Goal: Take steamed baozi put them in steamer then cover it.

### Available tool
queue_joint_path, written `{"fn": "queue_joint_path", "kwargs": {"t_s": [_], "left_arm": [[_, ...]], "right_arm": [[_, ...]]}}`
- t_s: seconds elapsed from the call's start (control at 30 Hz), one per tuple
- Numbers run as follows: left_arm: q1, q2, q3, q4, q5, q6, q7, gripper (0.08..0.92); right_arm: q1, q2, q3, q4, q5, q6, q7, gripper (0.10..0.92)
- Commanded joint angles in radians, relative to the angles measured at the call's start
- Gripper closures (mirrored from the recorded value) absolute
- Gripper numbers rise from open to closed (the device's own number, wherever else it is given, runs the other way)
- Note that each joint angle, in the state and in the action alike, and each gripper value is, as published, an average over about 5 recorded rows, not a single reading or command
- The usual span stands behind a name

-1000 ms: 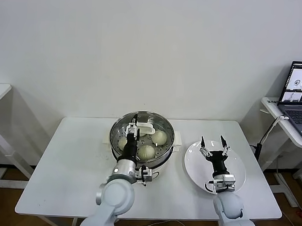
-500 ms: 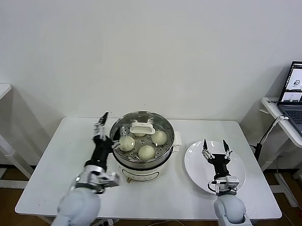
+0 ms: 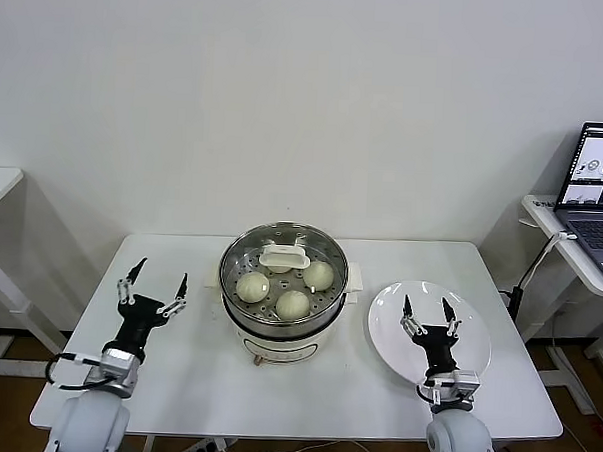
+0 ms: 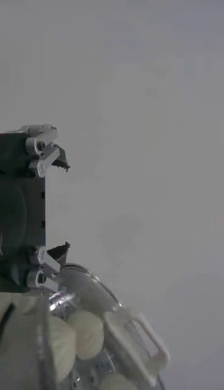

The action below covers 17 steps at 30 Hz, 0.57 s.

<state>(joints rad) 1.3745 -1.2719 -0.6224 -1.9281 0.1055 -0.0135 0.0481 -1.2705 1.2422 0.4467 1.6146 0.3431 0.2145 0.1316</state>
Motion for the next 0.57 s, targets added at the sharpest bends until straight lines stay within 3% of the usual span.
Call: {"fn": "queue_joint_path", "kwargs": {"t_s": [0.03, 0.57], "left_arm": [[0.037, 0.01, -0.092, 0.102, -0.267, -0.137, 0.03, 0.177], [0.047, 0.008, -0.054, 0.102, -0.21, -0.165, 0.034, 0.177]], "right_arm": [[-0.033, 0.01, 0.004, 0.013, 0.017, -0.001, -0.012, 0.203], [-0.034, 0.011, 0.012, 0.012, 0.012, 0.006, -0.019, 0.203]]}}
